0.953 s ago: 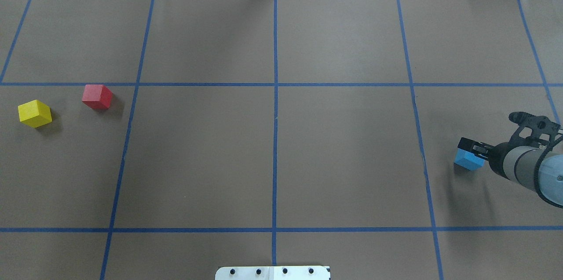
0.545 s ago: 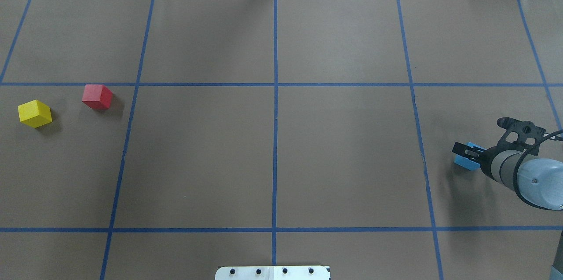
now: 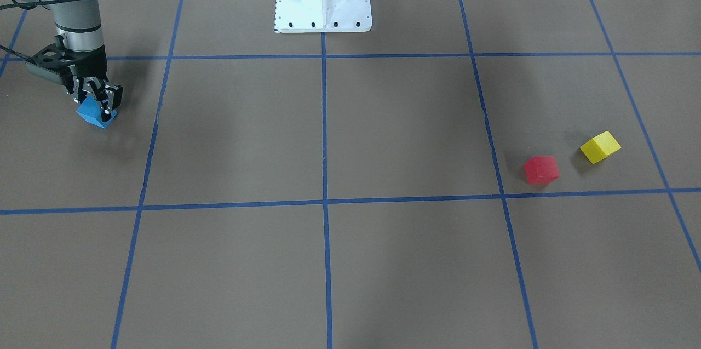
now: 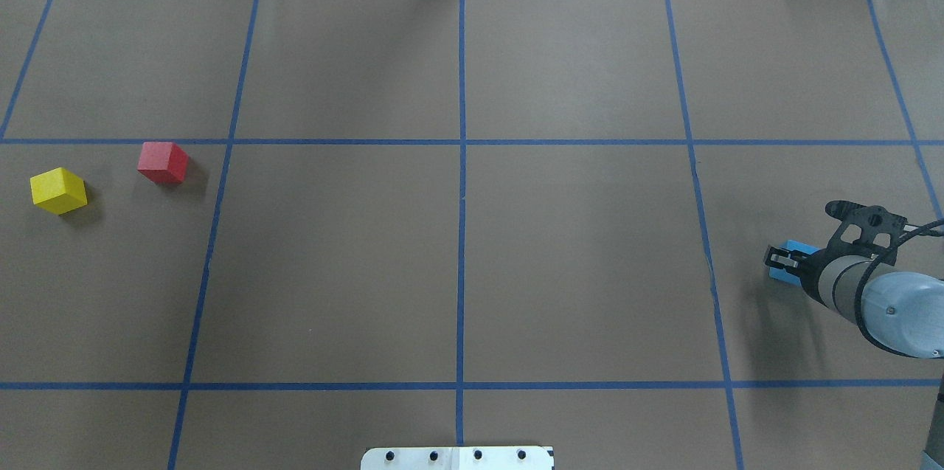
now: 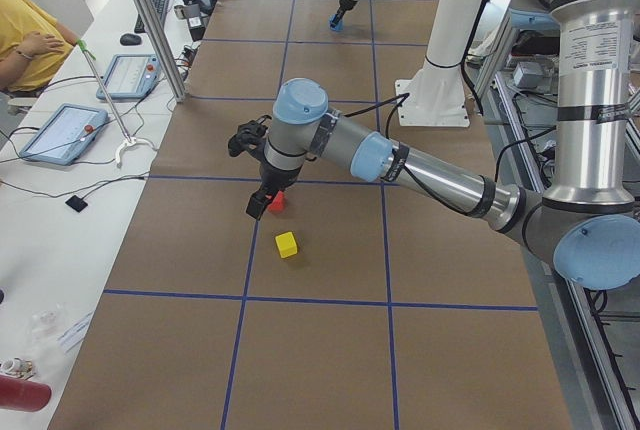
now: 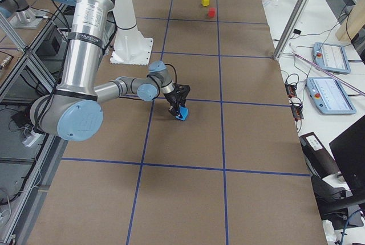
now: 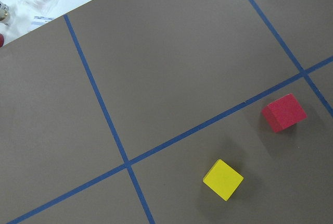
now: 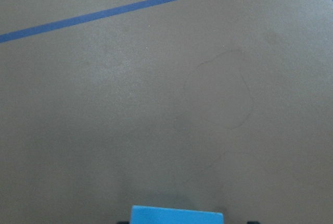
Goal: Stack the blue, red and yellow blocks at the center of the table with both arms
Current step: 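Carry the blue cube with the right gripper to the table center, then open the right gripper and withdraw it away from the blue cube, then reach the left gripper to the red cube and grasp it, then carry the red cube with the left gripper above the blue cube, then lower the red cube onto the blue cube with the left gripper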
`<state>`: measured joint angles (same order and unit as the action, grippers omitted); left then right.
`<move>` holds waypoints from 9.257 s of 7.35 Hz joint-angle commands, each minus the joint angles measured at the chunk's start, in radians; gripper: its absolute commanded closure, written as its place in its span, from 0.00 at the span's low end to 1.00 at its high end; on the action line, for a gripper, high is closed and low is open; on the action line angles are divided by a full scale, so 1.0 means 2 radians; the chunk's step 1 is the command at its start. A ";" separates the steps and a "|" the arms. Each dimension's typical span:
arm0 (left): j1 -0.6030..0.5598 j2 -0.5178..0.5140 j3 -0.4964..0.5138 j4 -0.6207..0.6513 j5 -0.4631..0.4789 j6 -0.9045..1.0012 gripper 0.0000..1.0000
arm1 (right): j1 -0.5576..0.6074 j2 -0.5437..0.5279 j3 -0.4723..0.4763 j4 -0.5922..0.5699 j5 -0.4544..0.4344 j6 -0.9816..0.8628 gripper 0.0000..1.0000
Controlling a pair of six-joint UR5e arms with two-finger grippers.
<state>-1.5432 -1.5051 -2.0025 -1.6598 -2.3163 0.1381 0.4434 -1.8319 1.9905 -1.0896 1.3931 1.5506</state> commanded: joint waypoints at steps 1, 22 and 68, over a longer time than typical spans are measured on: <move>-0.001 -0.001 0.001 0.000 0.000 0.000 0.00 | 0.029 0.036 0.023 -0.001 0.032 -0.152 1.00; 0.000 -0.003 0.019 0.000 0.000 0.000 0.00 | 0.068 0.534 -0.224 -0.199 0.074 -0.185 0.00; 0.537 -0.492 0.277 0.043 0.301 -0.729 0.93 | 0.547 0.144 -0.127 -0.191 0.492 -0.803 0.00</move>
<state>-0.4694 -2.4882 -1.4499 -1.5738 -1.7129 -1.3214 1.5370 -1.5445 1.7361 -1.4711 2.3761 -0.0552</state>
